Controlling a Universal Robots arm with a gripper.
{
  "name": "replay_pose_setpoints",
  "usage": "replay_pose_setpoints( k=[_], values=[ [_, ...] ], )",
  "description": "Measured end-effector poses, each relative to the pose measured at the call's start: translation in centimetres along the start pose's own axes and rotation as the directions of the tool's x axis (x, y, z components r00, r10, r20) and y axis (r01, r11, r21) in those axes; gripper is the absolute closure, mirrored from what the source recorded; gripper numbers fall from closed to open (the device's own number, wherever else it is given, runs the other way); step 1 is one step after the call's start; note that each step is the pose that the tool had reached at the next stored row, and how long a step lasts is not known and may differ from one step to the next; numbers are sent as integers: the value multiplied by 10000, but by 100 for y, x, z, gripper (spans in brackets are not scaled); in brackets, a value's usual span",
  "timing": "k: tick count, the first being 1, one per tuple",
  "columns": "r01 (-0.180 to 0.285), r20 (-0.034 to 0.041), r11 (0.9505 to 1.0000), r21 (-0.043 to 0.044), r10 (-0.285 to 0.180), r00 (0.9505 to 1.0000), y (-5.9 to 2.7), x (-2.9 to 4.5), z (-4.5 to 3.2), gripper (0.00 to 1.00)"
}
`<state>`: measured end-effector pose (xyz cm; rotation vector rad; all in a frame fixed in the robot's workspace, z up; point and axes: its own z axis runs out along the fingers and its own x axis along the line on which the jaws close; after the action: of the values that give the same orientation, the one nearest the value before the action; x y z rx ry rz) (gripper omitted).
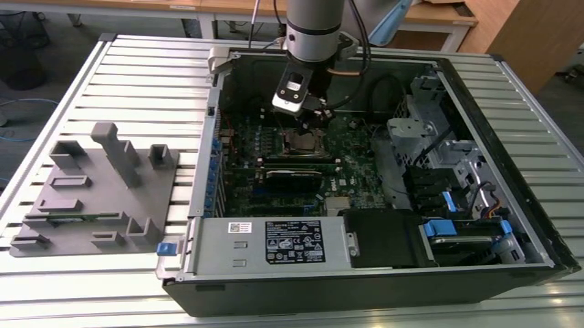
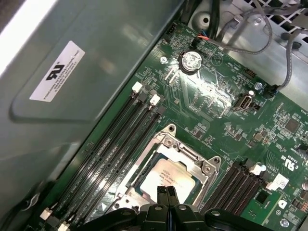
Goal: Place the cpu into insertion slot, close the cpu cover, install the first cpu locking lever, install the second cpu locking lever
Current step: 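Close the cpu cover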
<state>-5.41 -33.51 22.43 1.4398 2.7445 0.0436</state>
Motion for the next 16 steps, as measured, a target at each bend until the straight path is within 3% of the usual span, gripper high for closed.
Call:
replay_pose_setpoints(
  k=[12,16],
  values=[
    [723,-30,9974,-21,-723,9974,0,0,0,89],
    [741,-31,9972,-21,-741,9972,0,0,0,89]
  ],
)
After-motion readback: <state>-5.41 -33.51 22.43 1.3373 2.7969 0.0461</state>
